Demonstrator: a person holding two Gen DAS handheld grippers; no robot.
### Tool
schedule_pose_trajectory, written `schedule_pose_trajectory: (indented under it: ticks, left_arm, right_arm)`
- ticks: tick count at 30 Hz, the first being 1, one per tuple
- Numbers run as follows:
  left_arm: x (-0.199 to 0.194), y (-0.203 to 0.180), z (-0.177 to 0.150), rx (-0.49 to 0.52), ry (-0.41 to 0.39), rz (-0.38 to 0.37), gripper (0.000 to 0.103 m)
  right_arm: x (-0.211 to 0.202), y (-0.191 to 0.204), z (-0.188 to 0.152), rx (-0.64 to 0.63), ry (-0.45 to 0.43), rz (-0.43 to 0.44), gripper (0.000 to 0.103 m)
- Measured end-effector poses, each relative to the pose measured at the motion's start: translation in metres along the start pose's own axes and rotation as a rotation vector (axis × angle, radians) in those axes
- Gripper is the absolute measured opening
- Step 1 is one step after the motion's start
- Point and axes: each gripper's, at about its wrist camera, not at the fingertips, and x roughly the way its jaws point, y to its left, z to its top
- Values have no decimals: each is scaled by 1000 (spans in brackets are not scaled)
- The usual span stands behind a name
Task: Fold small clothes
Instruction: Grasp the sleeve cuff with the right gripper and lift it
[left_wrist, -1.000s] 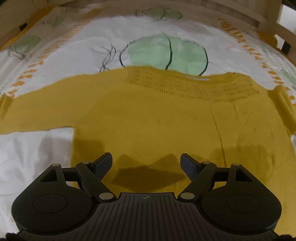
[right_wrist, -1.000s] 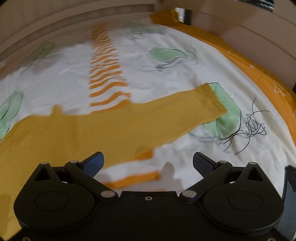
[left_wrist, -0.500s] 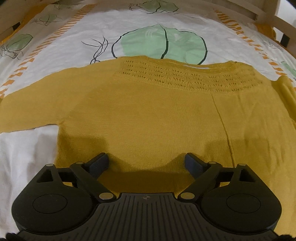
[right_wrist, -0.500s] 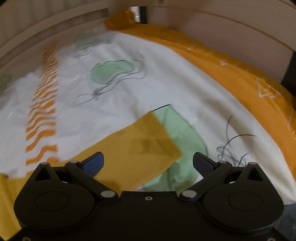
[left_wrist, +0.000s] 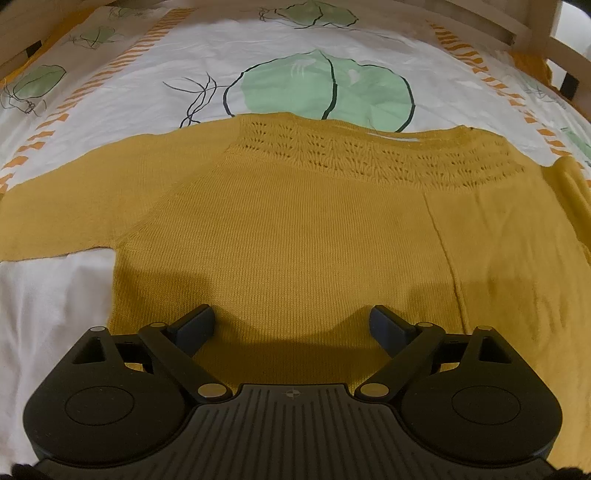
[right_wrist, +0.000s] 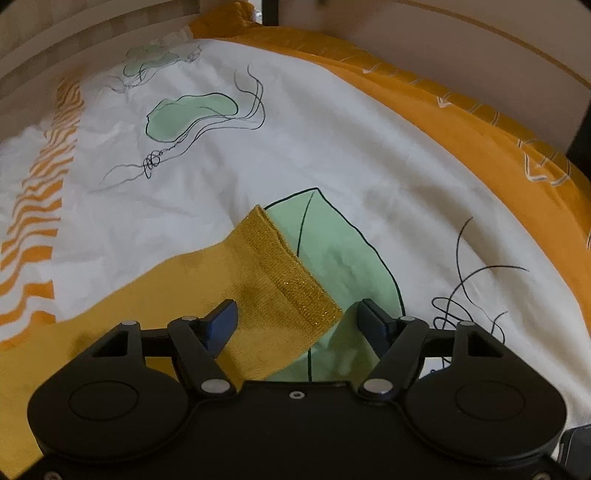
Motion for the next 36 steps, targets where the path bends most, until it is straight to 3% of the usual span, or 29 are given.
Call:
schedule_pose_trajectory:
  ticks: [1, 2, 3, 6, 15, 24, 29, 36]
  left_arm:
    - [0, 0, 0, -1, 0, -1, 92]
    - [0, 0, 0, -3, -1, -2, 92]
    - [0, 0, 1, -3, 0, -3, 91]
    - [-2, 1, 3, -16, 6, -12, 91]
    - [-23, 0, 14, -46, -31, -60, 86]
    - [-57, 9, 28, -71, -108, -81, 86]
    - [-69, 18, 32, -84, -127, -79, 86]
    - [-86, 45, 36, -139, -147, -99, 86]
  right_arm:
    - [-1, 1, 0, -16, -3, 7, 60]
    - [-3, 3, 1, -32, -10, 29, 35]
    - [-6, 4, 1, -41, -13, 44, 16]
    - [-16, 4, 7, -53, -17, 53, 14]
    - [-68, -18, 32, -20, -101, -50, 13]
    - [-161, 18, 57, -50, -256, -49, 13]
    - [-221, 50, 66, -76, -325, 53, 14]
    - [-271, 123, 53, -145, -306, 262, 14]
